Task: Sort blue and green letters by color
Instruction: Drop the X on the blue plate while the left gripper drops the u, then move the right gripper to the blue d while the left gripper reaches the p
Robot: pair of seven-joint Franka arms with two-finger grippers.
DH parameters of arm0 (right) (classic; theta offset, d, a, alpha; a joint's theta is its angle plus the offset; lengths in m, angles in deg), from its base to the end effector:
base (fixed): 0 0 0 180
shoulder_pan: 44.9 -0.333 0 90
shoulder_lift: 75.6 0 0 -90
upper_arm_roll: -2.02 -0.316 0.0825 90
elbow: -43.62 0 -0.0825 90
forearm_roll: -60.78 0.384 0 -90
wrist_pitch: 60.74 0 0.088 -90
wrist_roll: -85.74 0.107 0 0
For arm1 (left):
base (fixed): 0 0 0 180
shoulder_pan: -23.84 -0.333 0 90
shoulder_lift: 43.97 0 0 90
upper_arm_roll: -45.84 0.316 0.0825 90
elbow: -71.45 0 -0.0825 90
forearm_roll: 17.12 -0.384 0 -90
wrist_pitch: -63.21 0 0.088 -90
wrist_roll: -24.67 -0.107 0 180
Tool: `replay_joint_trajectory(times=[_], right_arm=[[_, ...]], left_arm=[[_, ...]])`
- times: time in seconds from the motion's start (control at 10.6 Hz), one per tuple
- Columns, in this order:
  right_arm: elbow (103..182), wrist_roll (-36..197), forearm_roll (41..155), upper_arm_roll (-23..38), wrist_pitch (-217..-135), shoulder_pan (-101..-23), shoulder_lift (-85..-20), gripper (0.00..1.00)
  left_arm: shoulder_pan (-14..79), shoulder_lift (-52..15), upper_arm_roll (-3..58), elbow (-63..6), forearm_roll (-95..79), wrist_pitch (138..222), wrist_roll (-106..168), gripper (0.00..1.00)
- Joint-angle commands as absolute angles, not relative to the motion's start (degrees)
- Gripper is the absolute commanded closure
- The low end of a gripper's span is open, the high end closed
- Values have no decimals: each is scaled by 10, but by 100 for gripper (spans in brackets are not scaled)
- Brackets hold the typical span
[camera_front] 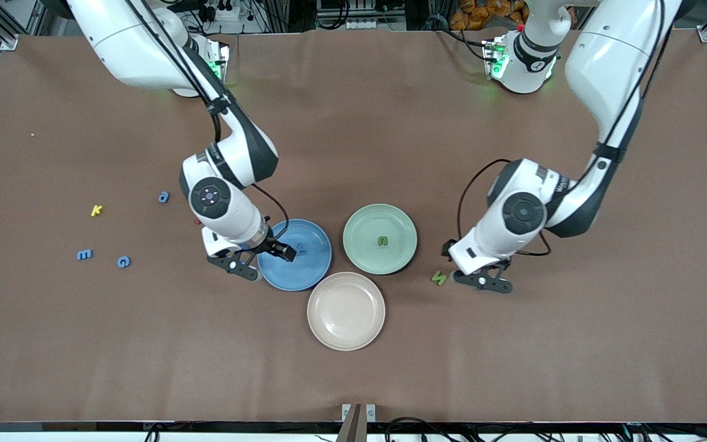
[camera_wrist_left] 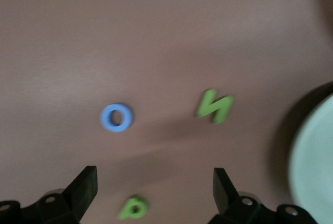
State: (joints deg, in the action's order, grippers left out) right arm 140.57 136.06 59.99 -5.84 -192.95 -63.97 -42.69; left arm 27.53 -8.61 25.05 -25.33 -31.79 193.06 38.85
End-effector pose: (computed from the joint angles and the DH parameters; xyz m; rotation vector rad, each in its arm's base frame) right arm 0.6120 0.2991 0.2705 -2.9950 0.6426 0.0052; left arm 0.6294 -0.2499 0.2582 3.0980 -0.4395 0.0078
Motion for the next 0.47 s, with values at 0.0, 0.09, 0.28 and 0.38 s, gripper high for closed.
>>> replay_joint_trajectory(times=[0.0,0.09,0.28,0.38], right_arm=[[1447,1325,598,-50,-1919,-588,-480,0],[1454,1300,598,-50,-1916,-554,-486,0],[1454,1222,598,-50,-1913,-477,-487,0],[1455,1177,598,-50,-1913,-444,-488,0]], left_arm=[[253,-138,243,-342,-326,1934,294,3],[248,-147,242,-360,-326,1945,256,0],[232,-155,241,-401,-331,1995,202,0],[228,-157,241,-434,-340,2041,195,0]])
